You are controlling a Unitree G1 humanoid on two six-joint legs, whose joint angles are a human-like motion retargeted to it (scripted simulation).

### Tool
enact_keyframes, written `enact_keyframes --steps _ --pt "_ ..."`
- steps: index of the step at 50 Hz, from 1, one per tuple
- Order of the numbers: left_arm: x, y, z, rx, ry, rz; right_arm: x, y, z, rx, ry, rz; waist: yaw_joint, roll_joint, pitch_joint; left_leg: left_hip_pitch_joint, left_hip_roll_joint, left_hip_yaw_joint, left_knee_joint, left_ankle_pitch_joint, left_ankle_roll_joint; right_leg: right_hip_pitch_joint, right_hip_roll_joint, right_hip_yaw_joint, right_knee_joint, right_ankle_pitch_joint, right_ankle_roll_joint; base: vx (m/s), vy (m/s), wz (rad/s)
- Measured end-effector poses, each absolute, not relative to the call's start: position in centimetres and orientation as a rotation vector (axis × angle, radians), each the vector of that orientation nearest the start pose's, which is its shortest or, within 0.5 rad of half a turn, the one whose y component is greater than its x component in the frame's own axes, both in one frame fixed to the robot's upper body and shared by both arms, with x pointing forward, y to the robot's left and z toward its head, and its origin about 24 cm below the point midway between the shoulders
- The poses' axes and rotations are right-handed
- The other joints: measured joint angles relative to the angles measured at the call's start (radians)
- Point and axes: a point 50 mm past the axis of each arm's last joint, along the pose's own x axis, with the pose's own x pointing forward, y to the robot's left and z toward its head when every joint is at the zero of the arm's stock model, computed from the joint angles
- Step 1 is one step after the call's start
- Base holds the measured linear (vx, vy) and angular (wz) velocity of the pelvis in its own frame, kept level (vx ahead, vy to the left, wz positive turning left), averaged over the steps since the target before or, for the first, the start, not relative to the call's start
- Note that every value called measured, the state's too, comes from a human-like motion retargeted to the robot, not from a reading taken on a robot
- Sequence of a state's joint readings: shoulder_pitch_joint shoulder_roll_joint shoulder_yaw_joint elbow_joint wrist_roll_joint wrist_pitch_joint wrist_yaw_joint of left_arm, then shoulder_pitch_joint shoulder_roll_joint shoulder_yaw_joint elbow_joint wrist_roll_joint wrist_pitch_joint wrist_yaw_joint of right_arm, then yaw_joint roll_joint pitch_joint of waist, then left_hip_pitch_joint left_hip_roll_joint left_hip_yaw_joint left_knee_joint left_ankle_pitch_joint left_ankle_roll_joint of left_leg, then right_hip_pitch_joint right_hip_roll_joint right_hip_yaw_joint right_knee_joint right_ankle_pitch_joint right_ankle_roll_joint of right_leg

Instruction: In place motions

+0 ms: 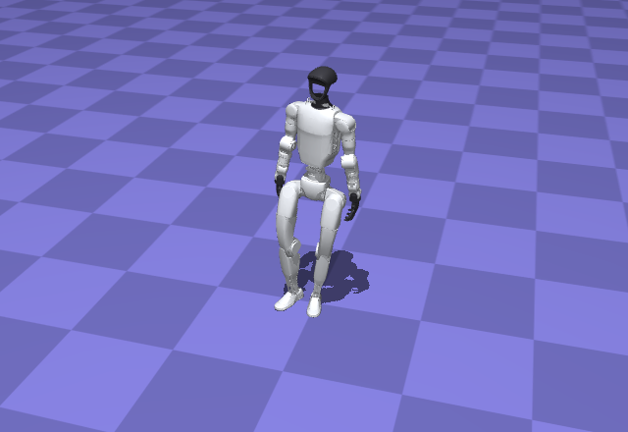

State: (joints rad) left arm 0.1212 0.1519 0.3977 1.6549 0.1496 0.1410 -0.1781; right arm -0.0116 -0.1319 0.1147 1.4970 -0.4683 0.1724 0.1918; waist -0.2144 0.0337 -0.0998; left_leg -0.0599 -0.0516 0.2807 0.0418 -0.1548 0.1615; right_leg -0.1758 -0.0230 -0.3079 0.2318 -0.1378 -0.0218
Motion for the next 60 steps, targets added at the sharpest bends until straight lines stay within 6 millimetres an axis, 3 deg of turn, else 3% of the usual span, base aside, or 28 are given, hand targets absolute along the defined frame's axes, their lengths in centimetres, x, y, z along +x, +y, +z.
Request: enact_keyframes --steps 6,10,13,17,22,25,27,31,35,37,39,43,45,48,52,55,60 --pt "-5.6 20.1 -16.9 -0.259 1.842 0.208 2.6 -20.2 -17.8 -0.393 1.623 0.355 0.139 -0.049 0.074 0.073 0.001 0.168 -0.002 -0.046 0.012 -0.168 0.065 0.174 -0.128 -0.021 -0.061 -0.08 0.01 -1.49" --pt "-3.2 20.9 -17.2 -0.208 1.785 0.160 3.2 -20.1 -17.8 -0.318 1.609 0.293 -0.086 -0.007 0.175 0.102 0.042 -0.017 0.015 -0.033 0.020 -0.347 0.002 0.017 -0.110 0.010 -0.113 -0.11 0.02 2.03" --pt "-0.7 21.6 -17.2 -0.161 1.737 0.138 3.5 -20.1 -17.7 -0.284 1.598 0.281 -0.037 -0.045 0.197 0.122 0.020 0.077 -0.010 -0.028 0.021 -0.449 0.014 0.124 -0.112 0.003 -0.124 -0.12 0.02 -0.76" --pt "1.9 21.9 -17.2 -0.093 1.674 0.095 1.3 -20.0 -17.8 -0.187 1.649 0.226 -0.165 0.014 0.264 0.141 0.089 -0.068 0.006 -0.023 0.017 -0.490 -0.037 -0.002 -0.136 0.023 -0.164 -0.01 0.00 1.53" --pt "4.2 21.0 -17.4 -0.123 1.577 0.054 -1.8 -20.6 -17.6 -0.198 1.785 0.236 -0.112 -0.003 0.245 0.144 0.062 -0.046 0.002 -0.033 0.019 -0.459 -0.042 0.028 -0.133 0.019 -0.156 0.02 -0.01 -0.01" --pt "4.0 20.1 -17.6 -0.149 1.560 0.048 -3.5 -20.7 -17.4 -0.213 1.835 0.251 -0.108 -0.005 0.240 0.159 0.059 -0.045 -0.007 -0.036 0.016 -0.357 -0.034 0.016 -0.126 0.023 -0.137 0.04 -0.01 -0.03" --pt "3.8 19.9 -17.6 -0.163 1.560 0.048 -3.6 -20.8 -17.4 -0.212 1.841 0.243 -0.082 -0.015 0.221 0.154 0.045 -0.014 -0.011 -0.044 0.013 -0.296 -0.023 0.035 -0.103 0.030 -0.119 0.07 -0.03 -0.35" --pt "0.9 19.0 -17.9 -0.179 1.635 0.053 -4.6 -20.7 -17.3 -0.200 1.851 0.215 -0.073 -0.010 0.165 0.142 0.034 -0.014 -0.020 -0.058 0.007 -0.098 -0.008 0.005 -0.088 0.060 -0.064 0.10 -0.07 -0.13" --pt "-2.3 19.0 -17.6 -0.178 1.757 0.072 -3.0 -21.1 -17.4 -0.247 1.831 0.196 -0.098 0.002 0.093 0.079 0.023 -0.063 0.003 -0.077 0.004 0.078 -0.014 -0.058 -0.034 0.114 0.012 0.07 -0.09 0.05" --pt "-4.3 18.9 -17.3 -0.194 1.815 0.108 -2.1 -21.2 -17.4 -0.306 1.811 0.228 -0.041 -0.006 0.040 0.053 0.009 0.002 0.000 -0.090 0.000 0.149 0.006 -0.016 -0.023 0.066 0.056 0.07 -0.11 -1.01" --pt "-6.3 18.8 -17.0 -0.221 1.866 0.145 -1.3 -21.2 -17.5 -0.347 1.797 0.260 -0.024 -0.013 0.003 0.042 -0.010 0.017 -0.003 -0.094 -0.002 0.200 0.005 -0.060 -0.090 0.004 0.029 0.10 -0.17 -0.59" --pt "-8.4 18.5 -16.6 -0.314 1.931 0.251 1.1 -21.0 -17.5 -0.418 1.750 0.353 0.054 -0.044 -0.033 0.056 -0.047 0.089 -0.030 -0.101 -0.012 0.219 -0.009 0.004 -0.210 0.056 0.013 0.01 -0.07 -0.78" --pt "-8.2 18.0 -16.6 -0.368 1.919 0.307 2.8 -20.8 -17.5 -0.441 1.701 0.386 0.077 -0.044 -0.048 0.043 -0.051 0.099 -0.041 -0.100 -0.018 0.189 -0.014 0.009 -0.204 0.054 0.001 -0.14 -0.09 -0.32" --pt "-7.0 17.2 -17.0 -0.451 1.849 0.338 6.0 -20.2 -17.4 -0.484 1.604 0.425 0.052 -0.024 -0.013 0.051 -0.037 0.099 -0.050 -0.089 -0.019 0.169 0.006 0.040 -0.165 0.041 -0.016 -0.09 -0.09 0.08" --pt "-4.8 17.4 -17.4 -0.417 1.797 0.286 8.8 -18.4 -17.2 -0.503 1.476 0.472 -0.023 0.006 0.007 0.046 -0.011 0.092 -0.051 -0.085 -0.028 0.185 0.026 0.009 -0.185 0.042 -0.017 -0.12 -0.08 0.32" --pt "-2.9 18.2 -17.5 -0.257 1.793 0.188 8.7 -17.2 -17.3 -0.444 1.436 0.471 -0.034 0.005 -0.006 0.034 -0.016 0.072 -0.051 -0.084 -0.030 0.182 0.023 -0.004 -0.197 0.047 -0.020 -0.04 -0.05 0.25" --pt "0.6 19.0 -17.8 -0.050 1.697 0.049 6.7 -16.8 -17.7 -0.320 1.508 0.453 0.041 -0.024 -0.007 0.033 -0.021 0.083 -0.054 -0.084 -0.040 0.174 0.016 -0.001 -0.190 0.046 -0.031 -0.03 -0.07 -0.01"
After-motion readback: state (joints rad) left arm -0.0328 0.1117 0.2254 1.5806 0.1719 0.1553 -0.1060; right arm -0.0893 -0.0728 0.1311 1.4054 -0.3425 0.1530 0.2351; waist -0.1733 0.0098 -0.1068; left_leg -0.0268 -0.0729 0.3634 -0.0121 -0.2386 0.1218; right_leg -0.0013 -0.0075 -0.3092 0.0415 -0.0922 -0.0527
